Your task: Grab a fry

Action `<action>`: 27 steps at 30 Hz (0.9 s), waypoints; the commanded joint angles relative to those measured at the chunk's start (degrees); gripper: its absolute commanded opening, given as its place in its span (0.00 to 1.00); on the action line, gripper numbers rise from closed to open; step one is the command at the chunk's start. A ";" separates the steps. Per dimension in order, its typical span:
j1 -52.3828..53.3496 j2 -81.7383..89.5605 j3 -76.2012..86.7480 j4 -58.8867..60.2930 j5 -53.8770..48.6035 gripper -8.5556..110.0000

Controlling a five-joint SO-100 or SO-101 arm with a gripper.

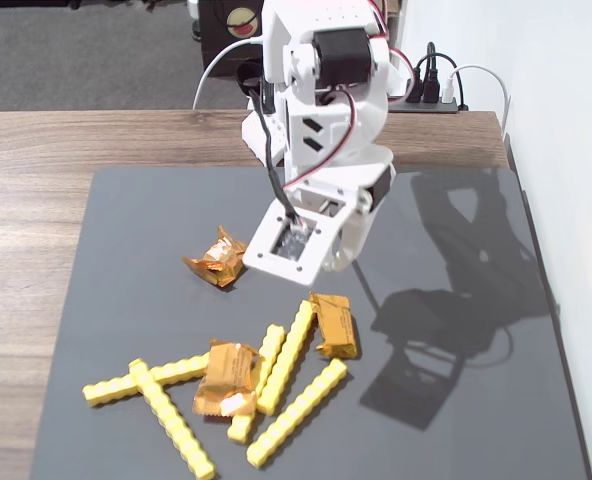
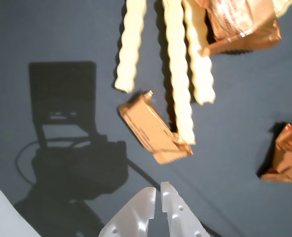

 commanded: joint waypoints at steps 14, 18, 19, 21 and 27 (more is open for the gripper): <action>4.92 -18.37 -24.35 2.64 -3.25 0.09; 4.75 -21.80 -27.69 2.90 -3.16 0.13; 4.66 -22.41 -28.21 2.90 -3.08 0.15; 4.57 -23.64 -28.83 2.90 -3.16 0.18; 4.66 -26.72 -28.56 2.02 -3.69 0.27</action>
